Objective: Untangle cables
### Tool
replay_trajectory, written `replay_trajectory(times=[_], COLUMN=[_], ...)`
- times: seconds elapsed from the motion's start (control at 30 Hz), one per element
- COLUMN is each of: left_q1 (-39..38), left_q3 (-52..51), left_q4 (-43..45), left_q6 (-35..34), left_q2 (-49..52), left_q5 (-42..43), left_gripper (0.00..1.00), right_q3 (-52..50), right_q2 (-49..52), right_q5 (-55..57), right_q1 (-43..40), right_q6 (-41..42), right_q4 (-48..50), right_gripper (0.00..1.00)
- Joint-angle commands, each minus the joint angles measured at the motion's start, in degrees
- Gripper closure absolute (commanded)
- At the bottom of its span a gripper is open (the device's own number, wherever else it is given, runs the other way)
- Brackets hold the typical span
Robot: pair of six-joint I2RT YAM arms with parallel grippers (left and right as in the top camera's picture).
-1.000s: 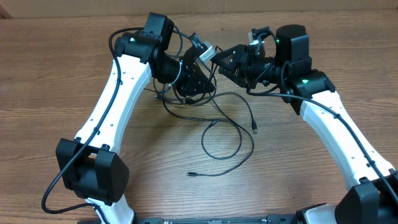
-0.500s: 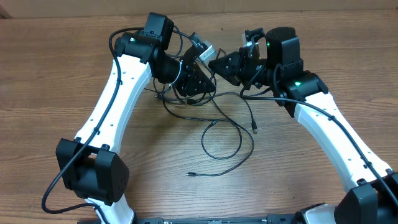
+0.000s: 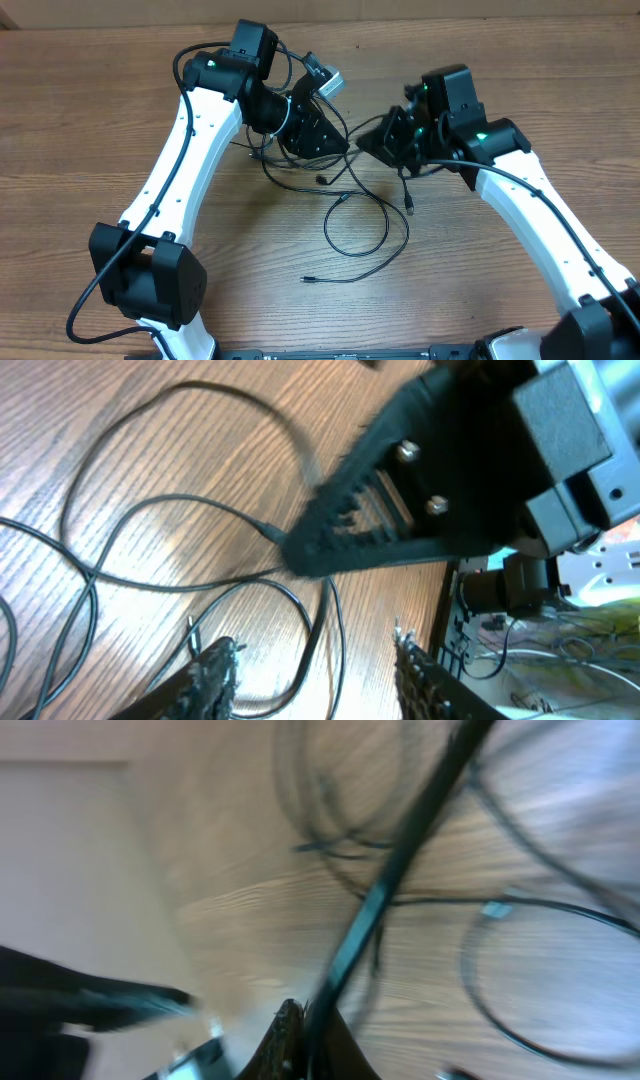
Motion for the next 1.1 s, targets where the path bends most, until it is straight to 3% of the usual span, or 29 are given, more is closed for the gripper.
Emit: replay_trajectory(times=[0.0,0.3,0.43,0.8,1.07], left_q1=[0.76,0.70,0.70,0.70,0.70], left_q3=[1.01,1.01,1.01,1.01,1.01], left_q4=[0.31,1.27,1.29,1.38,1.46], left_q6=[0.11,0.09,0.09,0.11,0.09], left_q2=[0.42,0.42,0.42,0.42,0.42], left_q5=[-0.39,-3.56,-3.56,-3.78,-5.11], left_gripper=[0.46,0.37,0.36,0.35,0.35], right_q3=[0.52,0.44,-2.03,-14.47,-26.49], right_q2=[-6.38,-12.20,-12.15,-12.04,-12.04], right_q5=[9.73,22.12,23.47,19.74,13.64], right_q1=[0.00,0.02,0.02,0.87,2.32], right_q6=[-4.28,-7.04,-7.04,-6.80,-5.20], right_q4=[-4.76,-25.31,-29.55,-29.33,-19.96], right_gripper=[0.96,0.96,0.96,0.96,0.94])
